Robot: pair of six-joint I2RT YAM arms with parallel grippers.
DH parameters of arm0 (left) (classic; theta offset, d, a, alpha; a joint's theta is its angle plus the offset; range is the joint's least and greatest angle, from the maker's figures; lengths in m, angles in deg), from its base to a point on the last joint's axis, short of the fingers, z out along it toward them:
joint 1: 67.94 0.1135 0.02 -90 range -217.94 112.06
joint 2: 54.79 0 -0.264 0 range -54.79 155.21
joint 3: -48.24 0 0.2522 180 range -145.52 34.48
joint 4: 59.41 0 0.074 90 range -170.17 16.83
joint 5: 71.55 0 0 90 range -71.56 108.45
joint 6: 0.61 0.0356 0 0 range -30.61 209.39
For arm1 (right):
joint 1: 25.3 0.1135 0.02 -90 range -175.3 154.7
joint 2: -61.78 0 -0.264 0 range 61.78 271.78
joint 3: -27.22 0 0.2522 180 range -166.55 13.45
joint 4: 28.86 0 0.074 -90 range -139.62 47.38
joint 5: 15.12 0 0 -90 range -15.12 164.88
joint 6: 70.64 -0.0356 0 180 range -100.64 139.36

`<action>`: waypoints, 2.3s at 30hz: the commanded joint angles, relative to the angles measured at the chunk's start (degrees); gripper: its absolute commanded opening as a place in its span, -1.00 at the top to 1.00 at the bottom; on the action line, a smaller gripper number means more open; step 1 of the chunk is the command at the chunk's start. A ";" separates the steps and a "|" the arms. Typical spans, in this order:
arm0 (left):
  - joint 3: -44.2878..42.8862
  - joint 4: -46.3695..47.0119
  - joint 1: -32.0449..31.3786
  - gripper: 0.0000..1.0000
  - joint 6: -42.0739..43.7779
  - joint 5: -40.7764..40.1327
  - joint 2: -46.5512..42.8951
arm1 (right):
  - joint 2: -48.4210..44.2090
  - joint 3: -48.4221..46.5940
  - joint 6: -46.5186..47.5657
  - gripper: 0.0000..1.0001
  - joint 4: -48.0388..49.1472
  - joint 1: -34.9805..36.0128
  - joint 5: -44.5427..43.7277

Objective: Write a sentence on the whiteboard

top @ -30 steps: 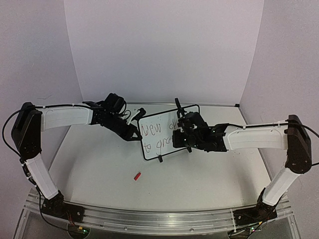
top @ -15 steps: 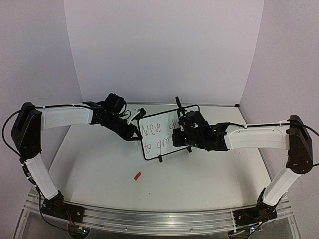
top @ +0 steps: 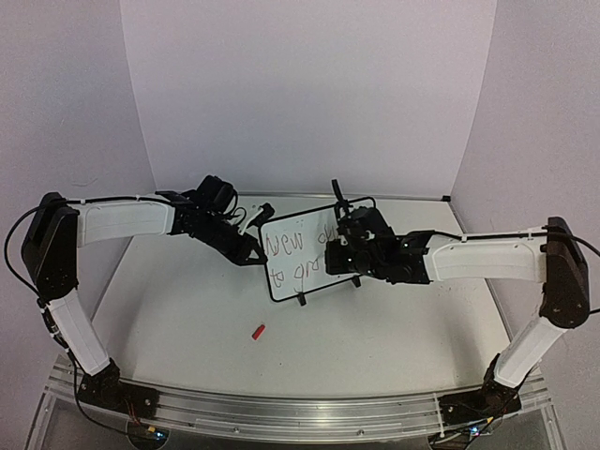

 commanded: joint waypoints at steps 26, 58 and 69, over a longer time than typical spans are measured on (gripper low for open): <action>-2.44 -1.87 -0.41 1.00 0.75 -0.47 0.34 | -5.56 1.73 -0.79 1.00 0.77 -0.92 -1.05; -2.54 -2.08 -0.44 1.00 0.82 -0.62 0.08 | 1.79 -0.72 -0.41 1.00 0.89 -0.94 -2.85; -2.53 -2.04 -0.38 1.00 0.85 -0.61 0.00 | 3.74 -1.43 -0.57 1.00 -0.20 -0.92 -3.01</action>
